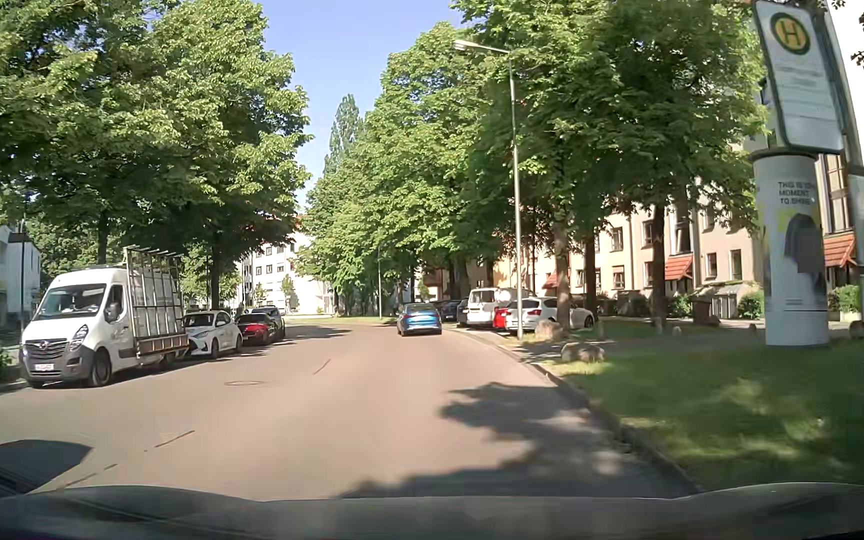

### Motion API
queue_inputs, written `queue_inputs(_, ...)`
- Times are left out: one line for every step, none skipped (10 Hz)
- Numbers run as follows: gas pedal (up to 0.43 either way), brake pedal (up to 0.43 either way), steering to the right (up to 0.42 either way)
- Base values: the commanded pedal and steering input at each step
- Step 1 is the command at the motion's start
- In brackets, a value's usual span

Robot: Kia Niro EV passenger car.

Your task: Follow the waypoints while adhering to traffic rules and regulations

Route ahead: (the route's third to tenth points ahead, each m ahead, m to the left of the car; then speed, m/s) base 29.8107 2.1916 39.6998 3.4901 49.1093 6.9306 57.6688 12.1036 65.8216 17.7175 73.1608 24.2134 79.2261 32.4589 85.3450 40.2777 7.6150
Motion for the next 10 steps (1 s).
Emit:
queue_inputs(0.087,0.000,-0.005)
queue_inputs(0.118,0.000,-0.009)
queue_inputs(0.118,0.000,-0.010)
queue_inputs(0.118,0.000,-0.010)
queue_inputs(0.118,0.000,-0.010)
queue_inputs(0.118,0.000,-0.010)
queue_inputs(0.118,0.000,-0.010)
queue_inputs(0.118,0.000,-0.009)
queue_inputs(0.118,0.000,-0.009)
queue_inputs(0.118,0.000,-0.010)
